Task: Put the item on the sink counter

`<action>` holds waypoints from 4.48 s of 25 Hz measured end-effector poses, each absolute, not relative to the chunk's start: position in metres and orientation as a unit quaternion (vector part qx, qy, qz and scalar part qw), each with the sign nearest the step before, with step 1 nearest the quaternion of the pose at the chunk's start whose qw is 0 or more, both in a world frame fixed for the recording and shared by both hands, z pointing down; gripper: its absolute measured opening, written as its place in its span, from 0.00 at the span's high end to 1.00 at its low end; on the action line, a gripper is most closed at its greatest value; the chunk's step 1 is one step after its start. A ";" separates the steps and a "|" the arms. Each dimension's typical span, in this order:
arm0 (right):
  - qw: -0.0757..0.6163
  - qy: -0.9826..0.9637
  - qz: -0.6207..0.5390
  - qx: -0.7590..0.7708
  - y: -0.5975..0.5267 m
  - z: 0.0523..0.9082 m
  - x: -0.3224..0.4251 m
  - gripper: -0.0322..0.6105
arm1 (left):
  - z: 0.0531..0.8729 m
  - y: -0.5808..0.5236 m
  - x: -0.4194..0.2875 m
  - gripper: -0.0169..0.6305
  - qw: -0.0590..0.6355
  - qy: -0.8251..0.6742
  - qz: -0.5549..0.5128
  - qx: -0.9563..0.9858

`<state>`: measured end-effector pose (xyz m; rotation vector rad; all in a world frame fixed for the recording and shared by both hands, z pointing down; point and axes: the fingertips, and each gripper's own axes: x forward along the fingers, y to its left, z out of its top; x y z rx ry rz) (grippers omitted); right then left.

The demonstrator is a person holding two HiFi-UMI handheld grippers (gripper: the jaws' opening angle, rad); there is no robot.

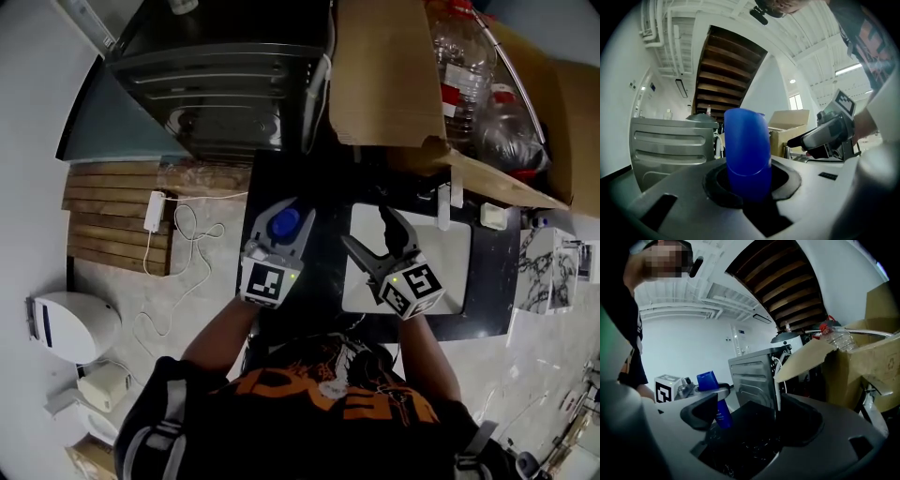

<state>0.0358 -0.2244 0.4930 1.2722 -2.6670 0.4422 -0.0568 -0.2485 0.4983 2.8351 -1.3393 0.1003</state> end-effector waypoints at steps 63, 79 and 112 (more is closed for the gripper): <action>0.143 -0.843 0.228 0.466 -0.232 0.575 0.057 0.93 | 0.565 -0.258 -0.052 0.60 0.017 -0.401 0.033 0.916; 0.114 -0.853 0.204 0.466 -0.216 0.542 0.064 0.93 | 0.516 -0.241 -0.051 0.52 -0.034 -0.396 0.027 0.917; 0.005 -0.881 0.018 0.472 -0.086 0.359 0.144 0.93 | 0.371 -0.115 -0.067 0.95 0.018 -0.438 -0.043 0.898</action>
